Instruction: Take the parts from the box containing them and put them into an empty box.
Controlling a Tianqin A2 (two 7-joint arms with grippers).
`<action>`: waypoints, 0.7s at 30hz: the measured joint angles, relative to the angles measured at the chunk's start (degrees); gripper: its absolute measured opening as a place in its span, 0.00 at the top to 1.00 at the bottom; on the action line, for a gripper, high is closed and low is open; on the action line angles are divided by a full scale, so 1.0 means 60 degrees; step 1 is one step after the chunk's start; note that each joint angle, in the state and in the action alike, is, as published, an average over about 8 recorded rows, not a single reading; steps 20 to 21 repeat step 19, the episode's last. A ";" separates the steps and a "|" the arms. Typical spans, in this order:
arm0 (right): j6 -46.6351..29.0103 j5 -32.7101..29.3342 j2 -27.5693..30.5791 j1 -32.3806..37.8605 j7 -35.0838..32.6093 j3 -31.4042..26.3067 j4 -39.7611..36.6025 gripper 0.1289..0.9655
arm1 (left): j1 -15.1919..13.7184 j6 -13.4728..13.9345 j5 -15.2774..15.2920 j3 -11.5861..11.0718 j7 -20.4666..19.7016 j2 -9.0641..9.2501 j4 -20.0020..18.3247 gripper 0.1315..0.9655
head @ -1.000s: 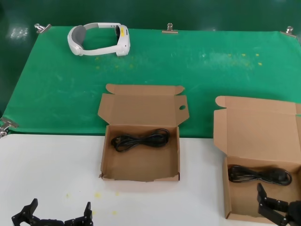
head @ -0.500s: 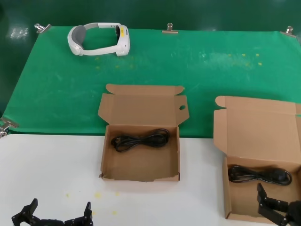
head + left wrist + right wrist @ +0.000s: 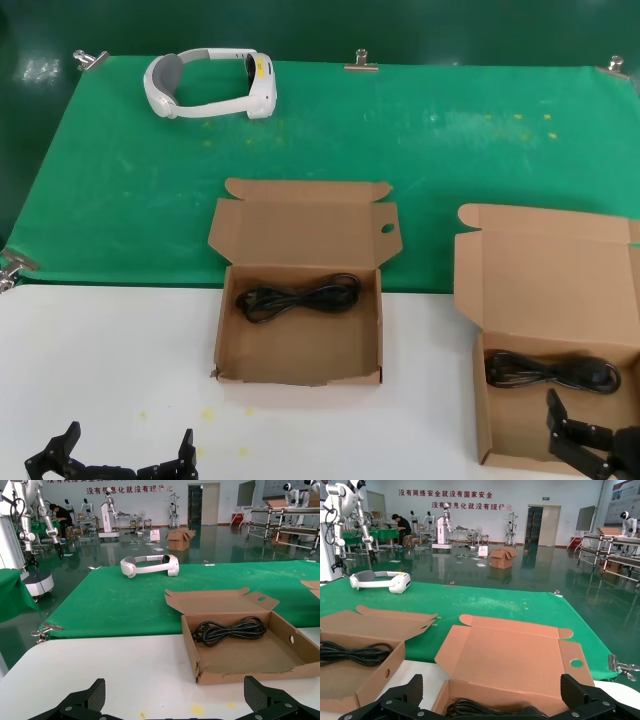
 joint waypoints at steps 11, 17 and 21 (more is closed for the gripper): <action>0.0000 0.0000 0.0000 0.0000 0.0000 0.0000 0.0000 0.00 | 0.0000 0.0000 0.0000 0.0000 0.0000 0.0000 0.0000 0.00; 0.0000 0.0000 0.0000 0.0000 0.0000 0.0000 0.0000 0.00 | 0.0000 0.0000 0.0000 0.0000 0.0000 0.0000 0.0000 0.00; 0.0000 0.0000 0.0000 0.0000 0.0000 0.0000 0.0000 0.00 | 0.0000 0.0000 0.0000 0.0000 0.0000 0.0000 0.0000 0.00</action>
